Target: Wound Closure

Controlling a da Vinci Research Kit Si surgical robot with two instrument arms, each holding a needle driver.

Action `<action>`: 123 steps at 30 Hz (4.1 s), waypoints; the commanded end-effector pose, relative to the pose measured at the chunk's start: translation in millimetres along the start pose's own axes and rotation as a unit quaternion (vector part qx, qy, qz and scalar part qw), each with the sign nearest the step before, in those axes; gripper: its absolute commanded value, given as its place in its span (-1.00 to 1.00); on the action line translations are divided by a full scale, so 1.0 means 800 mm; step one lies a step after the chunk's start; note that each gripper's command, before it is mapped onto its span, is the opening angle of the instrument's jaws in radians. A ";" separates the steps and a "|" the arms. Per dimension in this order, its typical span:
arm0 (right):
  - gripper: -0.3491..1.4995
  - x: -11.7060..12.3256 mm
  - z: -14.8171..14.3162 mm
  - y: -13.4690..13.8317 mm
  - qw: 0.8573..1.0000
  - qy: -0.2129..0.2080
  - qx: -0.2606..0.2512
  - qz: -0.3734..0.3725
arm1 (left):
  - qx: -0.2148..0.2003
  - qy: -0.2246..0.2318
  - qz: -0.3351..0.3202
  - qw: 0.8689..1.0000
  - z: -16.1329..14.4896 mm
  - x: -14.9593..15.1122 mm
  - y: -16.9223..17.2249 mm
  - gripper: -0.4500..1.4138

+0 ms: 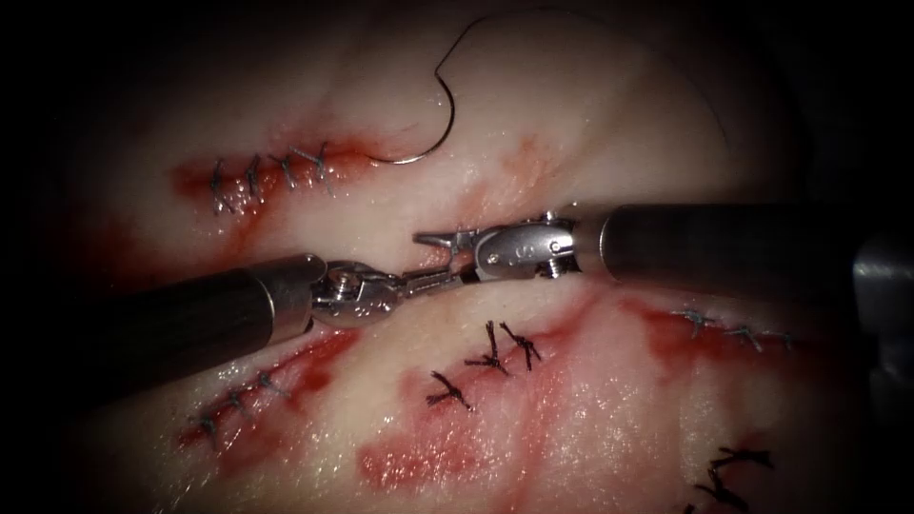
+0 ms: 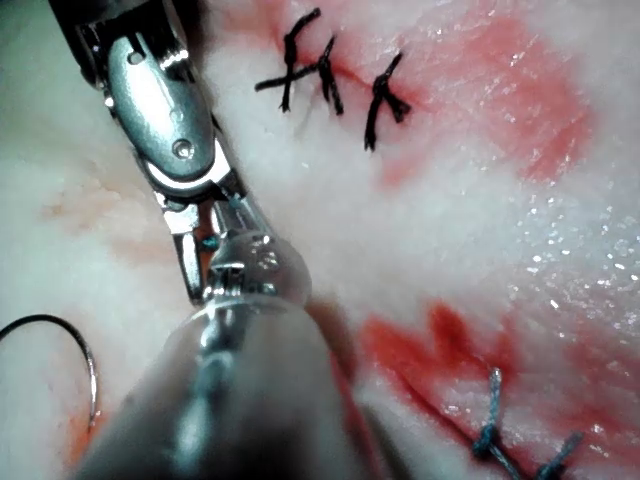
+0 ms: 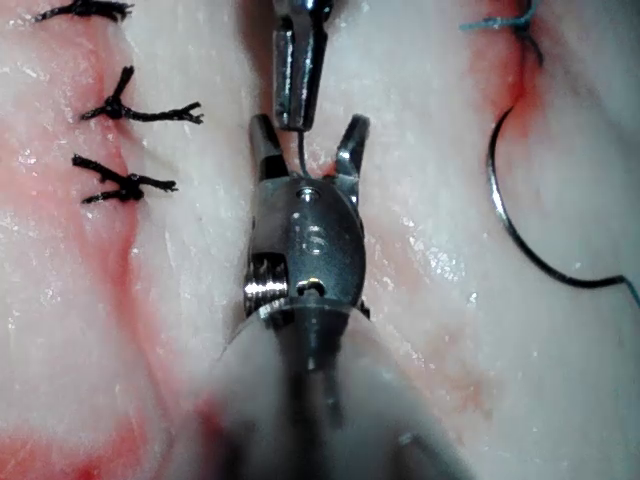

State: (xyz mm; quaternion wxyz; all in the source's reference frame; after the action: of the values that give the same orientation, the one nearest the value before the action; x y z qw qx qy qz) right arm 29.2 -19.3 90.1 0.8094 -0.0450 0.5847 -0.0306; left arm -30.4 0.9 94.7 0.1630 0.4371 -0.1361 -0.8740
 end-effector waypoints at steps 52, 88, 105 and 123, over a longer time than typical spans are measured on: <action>0.96 0.0032 -0.0144 0.0062 0.991 -0.072 -0.059 0.096 | 0.006 -0.048 -0.115 0.992 -0.0136 0.0005 -0.0005 -0.96; 0.96 0.0039 -0.0239 0.0070 0.981 -0.070 -0.087 0.156 | -0.081 -0.205 -0.400 0.889 -0.0270 -0.0123 0.0117 0.26; 0.96 0.0040 -0.0248 0.0069 0.981 -0.069 -0.083 0.161 | 0.095 0.027 -0.460 0.882 -0.0242 -0.0071 -0.0054 0.84; 0.95 0.0053 -0.0253 0.0066 0.980 -0.070 -0.077 0.170 | 0.066 -0.121 -0.362 0.922 -0.0033 -0.0084 -0.0174 0.55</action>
State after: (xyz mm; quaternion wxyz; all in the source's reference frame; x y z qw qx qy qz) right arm 10.4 -15.4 78.7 0.8358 -0.0034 0.5242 0.1634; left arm -26.5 15.3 92.7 -0.2081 0.3452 -0.0392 -0.9143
